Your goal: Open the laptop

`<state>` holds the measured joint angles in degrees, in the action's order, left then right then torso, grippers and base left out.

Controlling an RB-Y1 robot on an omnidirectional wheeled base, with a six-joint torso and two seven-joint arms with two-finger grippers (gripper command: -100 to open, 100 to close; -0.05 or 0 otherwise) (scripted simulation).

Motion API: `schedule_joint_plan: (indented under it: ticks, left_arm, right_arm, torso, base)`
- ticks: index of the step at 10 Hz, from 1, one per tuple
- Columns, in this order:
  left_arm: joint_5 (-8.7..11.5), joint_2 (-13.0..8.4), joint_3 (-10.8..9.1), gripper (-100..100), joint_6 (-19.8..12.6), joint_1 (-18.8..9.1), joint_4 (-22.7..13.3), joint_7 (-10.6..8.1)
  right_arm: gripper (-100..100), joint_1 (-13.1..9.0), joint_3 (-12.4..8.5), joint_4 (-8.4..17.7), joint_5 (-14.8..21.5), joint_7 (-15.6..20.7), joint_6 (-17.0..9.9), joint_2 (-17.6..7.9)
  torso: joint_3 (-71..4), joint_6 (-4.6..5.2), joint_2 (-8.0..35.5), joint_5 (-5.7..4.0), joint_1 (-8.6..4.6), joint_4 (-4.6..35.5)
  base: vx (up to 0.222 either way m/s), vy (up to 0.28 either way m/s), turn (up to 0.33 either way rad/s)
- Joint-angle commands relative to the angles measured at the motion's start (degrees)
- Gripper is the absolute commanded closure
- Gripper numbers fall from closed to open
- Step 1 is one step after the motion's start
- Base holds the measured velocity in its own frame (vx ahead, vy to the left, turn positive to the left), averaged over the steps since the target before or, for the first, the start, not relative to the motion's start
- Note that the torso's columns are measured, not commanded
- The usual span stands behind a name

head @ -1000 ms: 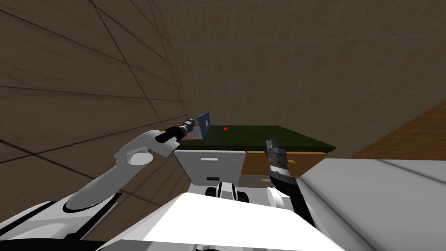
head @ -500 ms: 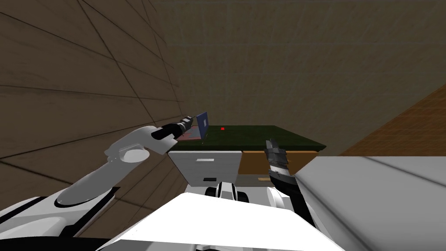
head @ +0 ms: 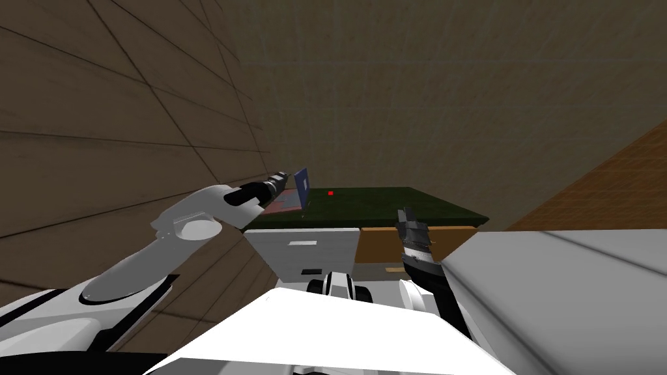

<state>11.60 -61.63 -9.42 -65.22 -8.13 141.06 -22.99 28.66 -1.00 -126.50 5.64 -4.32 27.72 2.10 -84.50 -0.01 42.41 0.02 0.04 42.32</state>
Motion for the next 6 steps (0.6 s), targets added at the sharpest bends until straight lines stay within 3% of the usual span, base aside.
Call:
schedule_joint_plan:
  ticks: [1, 5, 6]
  left_arm:
    - [-0.19, 3.22, -0.57, 100, 3.27, -0.48, -3.27, -0.68]
    - [-0.57, 9.65, -1.71, 100, 9.5, -1.43, -9.75, -2.05]
    - [-0.57, 9.65, -1.71, 100, 9.82, -1.43, -9.81, -2.05]
  right_arm:
    - [0, -0.01, 0.0, 0.0, 0.0, 0.0, 0.0, 0.0]
    - [0, -0.02, 0.0, 0.0, 0.0, 0.0, 0.0, 0.0]
    - [0, -0.02, 0.0, 0.0, 0.0, 0.0, 0.0, 0.0]
  torso:
    - [0.08, 0.0, 0.12, -0.01, -0.02, 0.04]
    - [-0.07, 0.01, -0.12, -0.01, -0.01, -0.03]
    - [-0.11, 0.01, -0.17, -0.01, -0.03, -0.05]
  base:
    - [-0.058, 0.026, 0.007]
    - [-0.092, 0.043, 0.005]
    - [-0.056, 0.028, -0.001]
